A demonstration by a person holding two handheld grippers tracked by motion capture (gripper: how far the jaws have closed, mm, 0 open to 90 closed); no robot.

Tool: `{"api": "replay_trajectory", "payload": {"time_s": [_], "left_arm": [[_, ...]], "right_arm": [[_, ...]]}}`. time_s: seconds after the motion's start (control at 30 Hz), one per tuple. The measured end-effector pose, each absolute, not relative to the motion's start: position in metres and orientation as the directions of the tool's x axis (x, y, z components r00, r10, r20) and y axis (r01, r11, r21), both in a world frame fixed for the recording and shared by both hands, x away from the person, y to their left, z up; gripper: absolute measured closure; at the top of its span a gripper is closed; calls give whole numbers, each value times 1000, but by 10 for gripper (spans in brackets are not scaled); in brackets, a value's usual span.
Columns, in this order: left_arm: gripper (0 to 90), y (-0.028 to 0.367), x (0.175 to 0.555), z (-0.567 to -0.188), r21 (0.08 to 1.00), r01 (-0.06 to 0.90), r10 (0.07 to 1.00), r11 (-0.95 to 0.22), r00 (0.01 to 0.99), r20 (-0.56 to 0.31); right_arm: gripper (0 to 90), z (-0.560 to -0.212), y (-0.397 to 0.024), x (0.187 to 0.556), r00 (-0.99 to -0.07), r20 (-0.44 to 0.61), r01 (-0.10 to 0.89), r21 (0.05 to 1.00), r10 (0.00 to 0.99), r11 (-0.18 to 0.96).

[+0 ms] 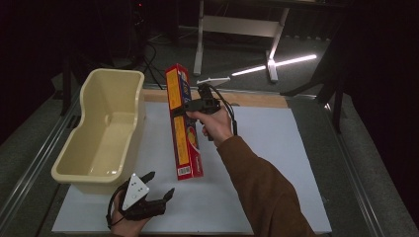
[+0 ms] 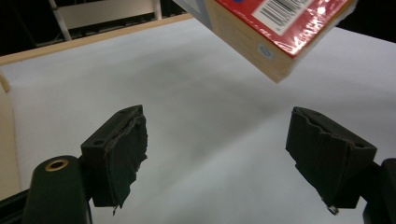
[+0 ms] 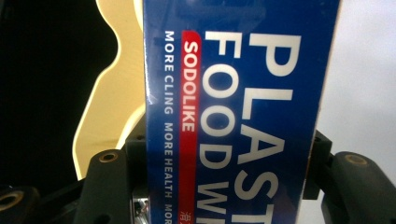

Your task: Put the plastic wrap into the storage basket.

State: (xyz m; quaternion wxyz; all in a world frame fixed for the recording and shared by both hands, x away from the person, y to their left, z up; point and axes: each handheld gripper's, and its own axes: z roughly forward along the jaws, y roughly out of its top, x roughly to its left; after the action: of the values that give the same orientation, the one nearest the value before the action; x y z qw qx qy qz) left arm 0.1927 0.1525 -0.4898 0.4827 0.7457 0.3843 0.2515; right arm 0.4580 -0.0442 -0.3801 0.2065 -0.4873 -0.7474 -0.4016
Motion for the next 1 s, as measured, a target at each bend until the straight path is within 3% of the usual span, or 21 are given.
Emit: {"api": "replay_trajectory", "payload": {"time_s": [1.0], "left_arm": [[204, 154, 192, -489, 919, 324, 814, -225, 581, -5]], "right_arm": [[403, -356, -17, 459, -360, 787, 917, 396, 500, 37]]}}
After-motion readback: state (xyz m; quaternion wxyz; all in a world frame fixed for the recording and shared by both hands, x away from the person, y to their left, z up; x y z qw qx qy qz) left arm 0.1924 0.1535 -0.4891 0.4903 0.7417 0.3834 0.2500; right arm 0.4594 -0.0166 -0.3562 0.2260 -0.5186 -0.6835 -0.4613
